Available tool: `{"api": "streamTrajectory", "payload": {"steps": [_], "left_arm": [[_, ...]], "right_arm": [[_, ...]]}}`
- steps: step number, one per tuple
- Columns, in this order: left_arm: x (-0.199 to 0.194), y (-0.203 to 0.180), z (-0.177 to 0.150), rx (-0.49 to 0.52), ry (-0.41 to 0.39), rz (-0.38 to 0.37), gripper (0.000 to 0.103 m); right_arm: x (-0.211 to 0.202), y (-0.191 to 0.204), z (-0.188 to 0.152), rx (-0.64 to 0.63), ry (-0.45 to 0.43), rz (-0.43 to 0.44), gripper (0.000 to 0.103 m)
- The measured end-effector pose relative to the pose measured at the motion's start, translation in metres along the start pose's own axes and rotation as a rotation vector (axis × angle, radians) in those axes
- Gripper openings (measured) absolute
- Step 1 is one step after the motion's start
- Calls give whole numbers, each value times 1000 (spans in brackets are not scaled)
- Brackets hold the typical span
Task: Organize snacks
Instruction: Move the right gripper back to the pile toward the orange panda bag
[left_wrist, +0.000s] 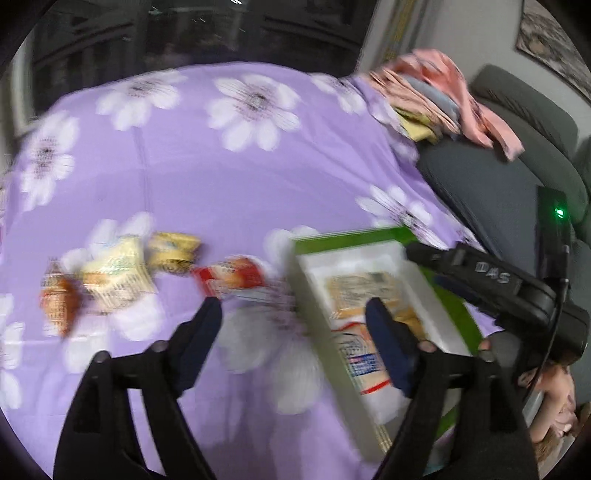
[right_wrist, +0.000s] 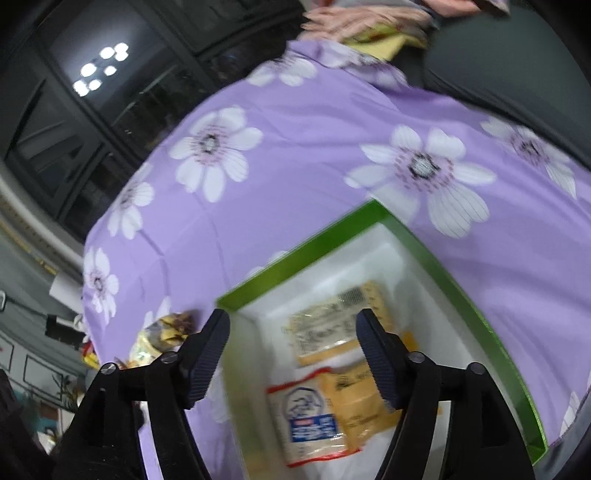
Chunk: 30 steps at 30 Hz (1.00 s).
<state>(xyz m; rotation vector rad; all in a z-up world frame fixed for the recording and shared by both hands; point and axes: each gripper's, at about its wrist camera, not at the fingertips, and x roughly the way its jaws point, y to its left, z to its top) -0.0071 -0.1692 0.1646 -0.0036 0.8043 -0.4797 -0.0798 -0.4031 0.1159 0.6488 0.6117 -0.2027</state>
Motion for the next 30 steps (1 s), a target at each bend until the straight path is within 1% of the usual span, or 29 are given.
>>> {"api": "streamTrajectory", "payload": {"steps": [2, 6, 8, 11, 12, 13, 15, 18, 21, 22, 25, 27, 29, 30], "left_arm": [[-17, 23, -1, -33, -30, 52, 84], [-45, 70, -5, -121, -52, 131, 86], [-58, 96, -13, -178, -67, 165, 95], [-73, 138, -25, -293, -104, 205, 97], [-73, 147, -27, -321, -105, 208, 97], [-73, 163, -31, -372, -101, 212, 97], [-72, 179, -33, -419, -89, 230, 97], [-71, 204, -35, -460, -96, 247, 97], [-65, 231, -40, -491, -66, 301, 97], [-63, 242, -42, -507, -46, 317, 97], [-61, 270, -48, -576, -7, 316, 97], [-67, 289, -56, -634, -5, 364, 97], [-75, 304, -61, -674, -6, 423, 96], [-80, 311, -62, -688, -8, 438, 96]], "right_arm": [[-4, 13, -2, -26, -20, 33, 78], [-14, 47, -10, -92, -54, 111, 86], [-16, 66, -16, -138, -68, 137, 87], [-13, 92, -25, -184, -61, 186, 88], [-9, 101, -28, -199, -46, 202, 88], [-5, 109, -32, -214, -28, 210, 88], [6, 125, -40, -248, 12, 211, 88], [24, 152, -54, -316, 61, 193, 88], [46, 179, -68, -358, 122, 195, 88], [53, 188, -72, -359, 148, 205, 88], [79, 223, -79, -364, 252, 268, 88], [98, 255, -85, -398, 302, 308, 88], [114, 282, -89, -434, 331, 318, 88], [128, 302, -95, -463, 354, 321, 88]]}}
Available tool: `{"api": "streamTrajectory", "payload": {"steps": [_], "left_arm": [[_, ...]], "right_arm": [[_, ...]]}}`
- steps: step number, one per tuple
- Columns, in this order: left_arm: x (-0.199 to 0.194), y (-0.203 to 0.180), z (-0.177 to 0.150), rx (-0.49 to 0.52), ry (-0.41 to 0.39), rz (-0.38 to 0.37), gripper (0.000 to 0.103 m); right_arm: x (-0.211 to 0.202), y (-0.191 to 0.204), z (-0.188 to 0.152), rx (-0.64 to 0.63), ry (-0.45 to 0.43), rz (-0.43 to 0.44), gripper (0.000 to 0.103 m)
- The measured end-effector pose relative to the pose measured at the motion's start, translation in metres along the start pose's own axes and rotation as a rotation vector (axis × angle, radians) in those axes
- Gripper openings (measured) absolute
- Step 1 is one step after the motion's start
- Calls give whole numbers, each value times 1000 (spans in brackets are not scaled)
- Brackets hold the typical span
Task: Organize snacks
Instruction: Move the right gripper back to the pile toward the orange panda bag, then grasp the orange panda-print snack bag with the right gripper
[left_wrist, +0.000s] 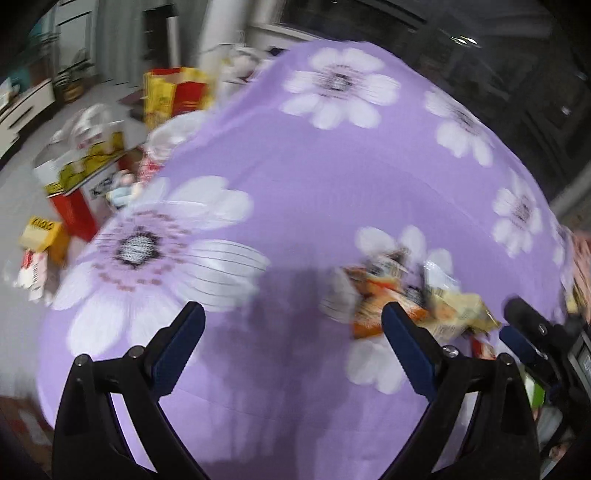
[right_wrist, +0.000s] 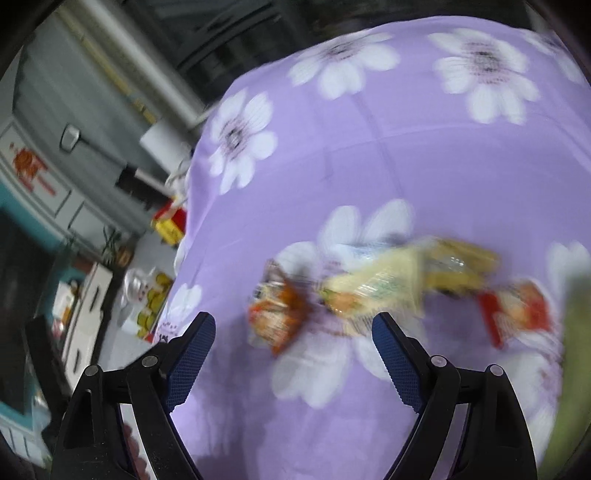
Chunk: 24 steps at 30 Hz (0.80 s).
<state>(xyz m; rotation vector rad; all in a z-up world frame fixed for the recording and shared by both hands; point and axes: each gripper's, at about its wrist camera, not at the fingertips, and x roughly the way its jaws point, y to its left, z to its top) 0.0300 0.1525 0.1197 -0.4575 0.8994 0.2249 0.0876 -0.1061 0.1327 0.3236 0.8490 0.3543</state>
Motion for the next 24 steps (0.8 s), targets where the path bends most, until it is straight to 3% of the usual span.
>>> {"api": "streamTrajectory", "payload": {"steps": [6, 9, 11, 12, 14, 16, 20, 24], "left_arm": [[-8, 25, 11, -85, 4, -37, 96], [-9, 24, 14, -74, 8, -46, 96], [-9, 22, 17, -72, 6, -46, 96], [-9, 21, 17, -73, 7, -53, 96], [-9, 19, 16, -61, 14, -69, 96], [-10, 14, 14, -33, 13, -71, 96], [-13, 6, 9, -6, 6, -80, 96], [-14, -5, 2, 23, 18, -97, 96]], "right_arm": [[85, 34, 5, -97, 109, -51, 88], [112, 39, -3, -148, 143, -113, 85], [123, 39, -8, -173, 157, -152, 71], [127, 37, -11, -185, 175, -152, 57], [121, 35, -17, -208, 152, -142, 53], [109, 34, -22, -220, 125, -134, 43], [64, 23, -37, -165, 103, -70, 43], [17, 7, -59, -131, 92, -62, 42]]}}
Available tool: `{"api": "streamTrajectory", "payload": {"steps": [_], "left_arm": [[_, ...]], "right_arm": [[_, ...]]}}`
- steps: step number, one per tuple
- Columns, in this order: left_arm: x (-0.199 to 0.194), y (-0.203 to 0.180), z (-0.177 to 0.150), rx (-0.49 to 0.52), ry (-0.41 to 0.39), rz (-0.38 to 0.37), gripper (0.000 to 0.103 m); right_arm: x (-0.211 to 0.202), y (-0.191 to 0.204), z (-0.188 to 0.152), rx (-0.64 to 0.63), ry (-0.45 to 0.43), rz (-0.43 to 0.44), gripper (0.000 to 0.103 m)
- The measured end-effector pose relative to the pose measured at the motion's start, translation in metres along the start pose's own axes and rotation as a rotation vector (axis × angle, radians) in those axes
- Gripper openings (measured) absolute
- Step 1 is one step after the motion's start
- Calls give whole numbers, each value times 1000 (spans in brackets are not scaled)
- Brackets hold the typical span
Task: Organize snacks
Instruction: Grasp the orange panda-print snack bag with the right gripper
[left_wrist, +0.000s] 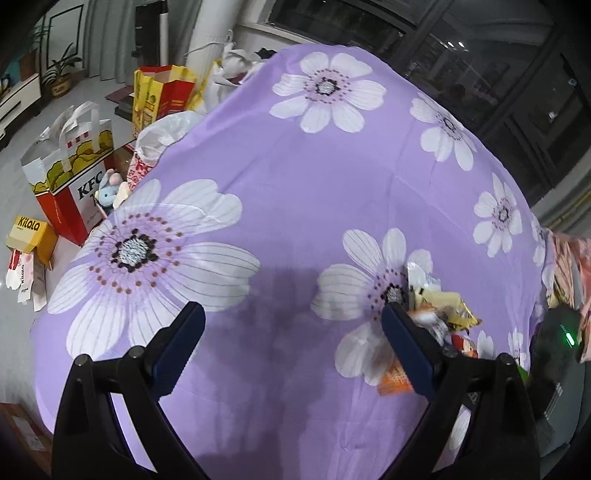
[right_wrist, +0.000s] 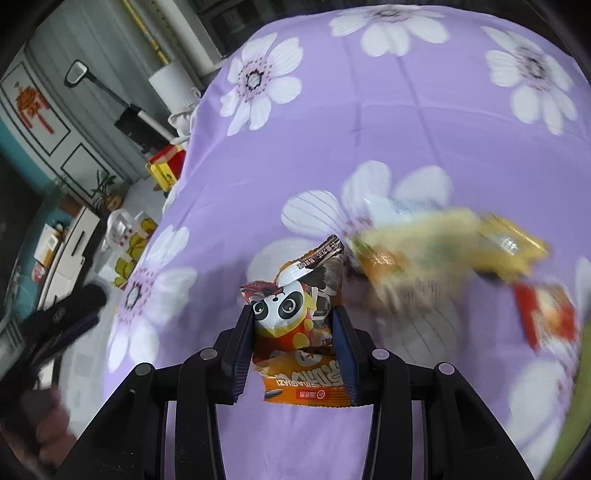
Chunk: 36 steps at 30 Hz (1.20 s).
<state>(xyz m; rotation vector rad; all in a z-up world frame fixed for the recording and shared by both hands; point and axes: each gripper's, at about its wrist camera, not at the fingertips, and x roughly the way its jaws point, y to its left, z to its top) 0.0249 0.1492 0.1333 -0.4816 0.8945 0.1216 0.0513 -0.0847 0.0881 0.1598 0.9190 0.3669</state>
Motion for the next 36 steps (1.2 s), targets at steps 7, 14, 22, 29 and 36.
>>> {"api": "streamTrajectory", "payload": {"steps": [7, 14, 22, 29, 36], "left_arm": [[3, -33, -20, 111, 16, 1, 96], [12, -71, -51, 238, 69, -4, 96], [36, -114, -93, 386, 252, -151, 96], [59, -137, -121, 410, 369, -261, 79], [69, -151, -140, 417, 411, -349, 59]], "right_arm": [[-35, -50, -58, 146, 56, -4, 43], [-40, -96, -79, 321, 57, -36, 46], [-73, -123, -84, 420, -77, 0, 63], [-69, -127, -81, 413, -106, 147, 63], [-37, -120, -75, 376, -15, 168, 63]]}}
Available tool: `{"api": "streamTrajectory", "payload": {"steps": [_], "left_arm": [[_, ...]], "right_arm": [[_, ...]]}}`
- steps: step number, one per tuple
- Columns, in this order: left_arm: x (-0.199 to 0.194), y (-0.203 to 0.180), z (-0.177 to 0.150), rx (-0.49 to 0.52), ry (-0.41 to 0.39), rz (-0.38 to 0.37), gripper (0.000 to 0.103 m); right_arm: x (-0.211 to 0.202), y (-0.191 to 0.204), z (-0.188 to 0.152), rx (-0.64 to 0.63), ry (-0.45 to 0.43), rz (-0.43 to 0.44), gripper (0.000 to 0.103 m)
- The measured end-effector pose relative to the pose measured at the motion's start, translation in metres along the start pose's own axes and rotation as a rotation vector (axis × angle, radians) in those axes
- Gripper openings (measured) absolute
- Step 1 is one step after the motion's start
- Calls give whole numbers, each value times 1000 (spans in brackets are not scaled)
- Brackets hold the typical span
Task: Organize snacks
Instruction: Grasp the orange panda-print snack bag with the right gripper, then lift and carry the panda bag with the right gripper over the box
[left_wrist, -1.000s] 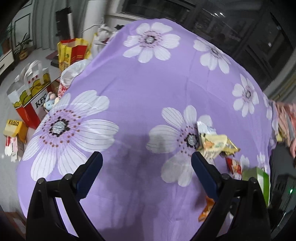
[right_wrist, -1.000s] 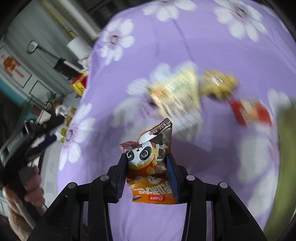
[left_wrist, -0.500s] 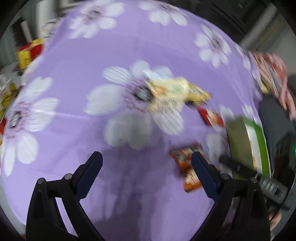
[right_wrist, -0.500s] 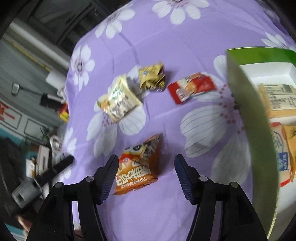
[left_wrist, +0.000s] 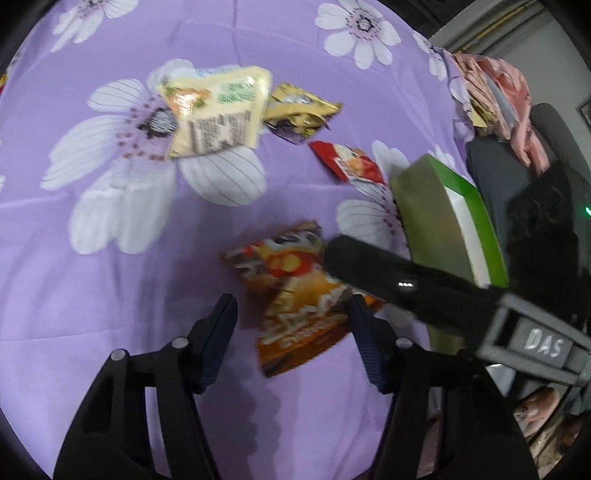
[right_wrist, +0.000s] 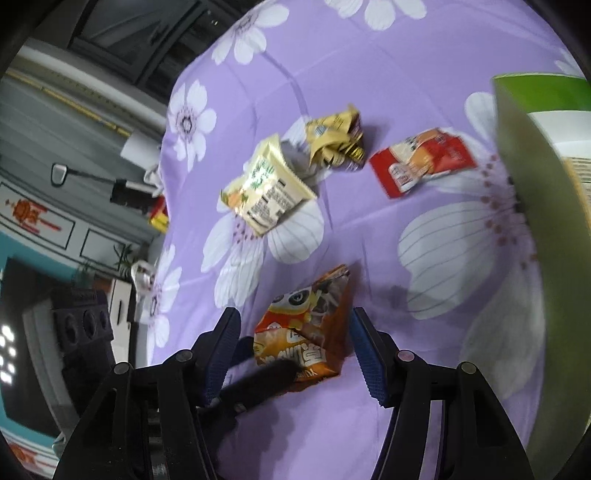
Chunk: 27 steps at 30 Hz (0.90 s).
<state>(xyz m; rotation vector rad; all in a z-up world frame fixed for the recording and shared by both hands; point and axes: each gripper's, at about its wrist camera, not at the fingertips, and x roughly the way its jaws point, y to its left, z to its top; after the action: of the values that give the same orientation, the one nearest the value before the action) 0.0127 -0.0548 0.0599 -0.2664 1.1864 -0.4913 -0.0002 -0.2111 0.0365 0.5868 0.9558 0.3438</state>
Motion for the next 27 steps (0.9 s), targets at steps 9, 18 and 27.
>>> {"api": "streamTrajectory", "payload": {"steps": [9, 18, 27], "left_arm": [[10, -11, -6, 54, 5, -15, 51], [-13, -32, -9, 175, -128, 14, 49], [-40, -60, -17, 300, -371, 30, 47]], "right_arm": [[21, -14, -5, 28, 74, 12, 53], [-12, 9, -8, -60, -63, 0, 53], [-60, 38, -17, -183, -267, -26, 53]]}}
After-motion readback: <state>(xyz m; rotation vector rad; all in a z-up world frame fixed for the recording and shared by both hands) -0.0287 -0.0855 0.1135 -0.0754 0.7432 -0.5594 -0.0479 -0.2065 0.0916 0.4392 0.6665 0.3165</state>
